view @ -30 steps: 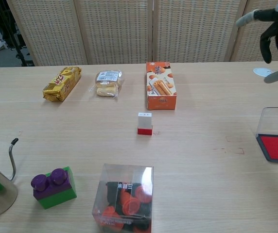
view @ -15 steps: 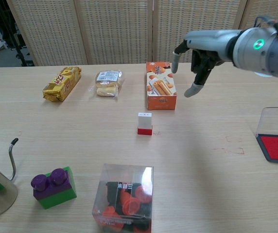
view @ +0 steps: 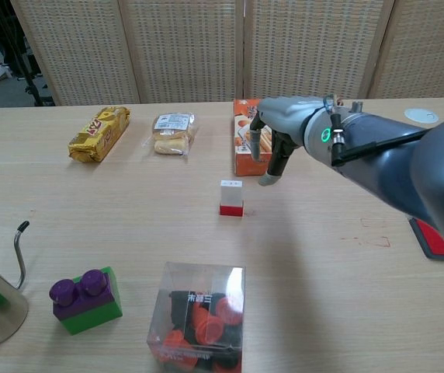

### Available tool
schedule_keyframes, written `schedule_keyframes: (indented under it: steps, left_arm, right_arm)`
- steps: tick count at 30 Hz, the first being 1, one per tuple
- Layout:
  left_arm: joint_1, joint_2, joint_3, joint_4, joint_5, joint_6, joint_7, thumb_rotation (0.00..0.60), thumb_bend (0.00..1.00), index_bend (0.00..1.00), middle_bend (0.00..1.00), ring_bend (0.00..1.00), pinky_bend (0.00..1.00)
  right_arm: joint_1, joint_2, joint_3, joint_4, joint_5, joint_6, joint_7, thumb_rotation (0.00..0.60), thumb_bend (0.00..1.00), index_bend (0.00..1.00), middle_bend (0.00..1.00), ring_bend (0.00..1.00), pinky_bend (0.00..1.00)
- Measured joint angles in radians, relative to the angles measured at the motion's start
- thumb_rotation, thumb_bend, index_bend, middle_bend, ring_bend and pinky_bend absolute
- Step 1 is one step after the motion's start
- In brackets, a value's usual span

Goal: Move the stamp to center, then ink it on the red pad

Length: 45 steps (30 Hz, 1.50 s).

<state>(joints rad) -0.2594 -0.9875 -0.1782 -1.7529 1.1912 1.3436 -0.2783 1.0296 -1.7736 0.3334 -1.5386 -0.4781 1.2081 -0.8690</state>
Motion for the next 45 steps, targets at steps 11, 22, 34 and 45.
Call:
schedule_keyframes:
  steps: [11, 22, 34, 45]
  left_arm:
    - [0.006, 0.002, -0.013, -0.002, -0.006, -0.017, 0.006, 0.600, 0.00, 0.00, 0.00, 0.00, 0.00]
    - [0.011, 0.008, -0.024, 0.002, -0.009, -0.032, -0.004, 0.600, 0.00, 0.00, 0.00, 0.00, 0.00]
    - [0.016, 0.008, -0.039, 0.010, -0.019, -0.040, -0.004, 0.600, 0.00, 0.00, 0.00, 0.00, 0.00]
    - [0.019, 0.011, -0.048, 0.017, -0.020, -0.054, -0.016, 0.600, 0.00, 0.00, 0.00, 0.00, 0.00]
  right_arm:
    - [0.023, -0.085, 0.020, 0.078, 0.026, -0.003, 0.004, 0.600, 0.35, 0.45, 0.99, 1.00, 1.00]
    - [0.037, -0.128, 0.036, 0.129, 0.046, -0.015, -0.009, 0.600, 0.36, 0.45, 0.99, 1.00, 1.00]
    - [0.049, -0.164, 0.045, 0.187, 0.053, -0.035, -0.024, 0.600, 0.36, 0.45, 0.99, 1.00, 1.00]
    - [0.055, -0.184, 0.059, 0.230, 0.061, -0.053, -0.036, 0.600, 0.36, 0.45, 0.99, 1.00, 1.00]
